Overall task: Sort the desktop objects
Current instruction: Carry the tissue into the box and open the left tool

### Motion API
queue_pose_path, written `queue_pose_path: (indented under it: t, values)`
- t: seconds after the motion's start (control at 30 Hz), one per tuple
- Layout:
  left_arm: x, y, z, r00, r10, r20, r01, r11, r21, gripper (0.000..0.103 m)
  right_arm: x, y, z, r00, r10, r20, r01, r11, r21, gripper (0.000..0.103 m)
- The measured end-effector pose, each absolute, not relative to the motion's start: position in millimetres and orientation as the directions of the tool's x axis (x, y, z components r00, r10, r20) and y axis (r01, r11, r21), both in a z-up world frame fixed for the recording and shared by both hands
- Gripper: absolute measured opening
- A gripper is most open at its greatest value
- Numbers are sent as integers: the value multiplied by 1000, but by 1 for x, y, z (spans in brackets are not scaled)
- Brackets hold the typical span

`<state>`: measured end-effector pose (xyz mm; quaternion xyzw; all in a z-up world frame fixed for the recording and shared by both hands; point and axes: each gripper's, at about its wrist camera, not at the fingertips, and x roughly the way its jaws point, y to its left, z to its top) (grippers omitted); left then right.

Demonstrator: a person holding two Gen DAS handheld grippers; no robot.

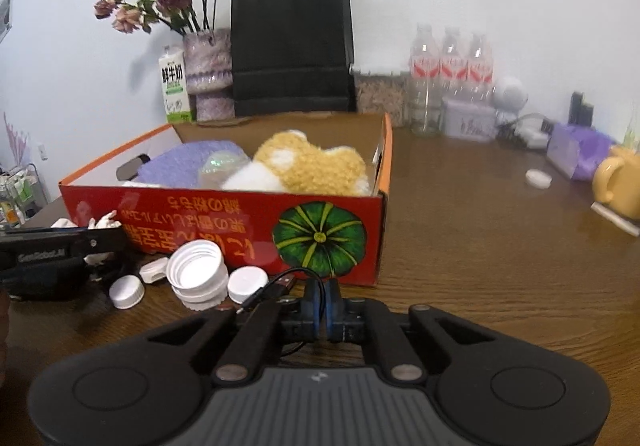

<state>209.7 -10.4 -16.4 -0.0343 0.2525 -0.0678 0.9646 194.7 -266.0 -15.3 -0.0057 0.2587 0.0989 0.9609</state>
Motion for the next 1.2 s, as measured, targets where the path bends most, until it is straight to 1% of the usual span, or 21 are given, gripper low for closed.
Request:
queue_pose_path:
  t: [0.17,0.4,0.83,1.0,1.2]
  values:
    - [203,-15,-12,871,-141,-471,120,990,-73,23,176,-264,-4,870,191,-455,-196,980,36,2]
    - [187,-12,11,898,-155,-411,133,988,-83,23,157,-259,28,906,208,-368,-222,975,5,1]
    - [191,-5,52,933,-161,-323,138,986,-92,23,170,-226,89,922,293,-252,-309,951,-27,1]
    - [207,-2,63,936,-168,-310,142,984,-104,23,201,-208,102,911,332,-246,-341,940,3,1]
    - [239,2,67,935,-154,-318,118,985,-128,23,248,-189,96,893,362,-266,-361,931,55,1]
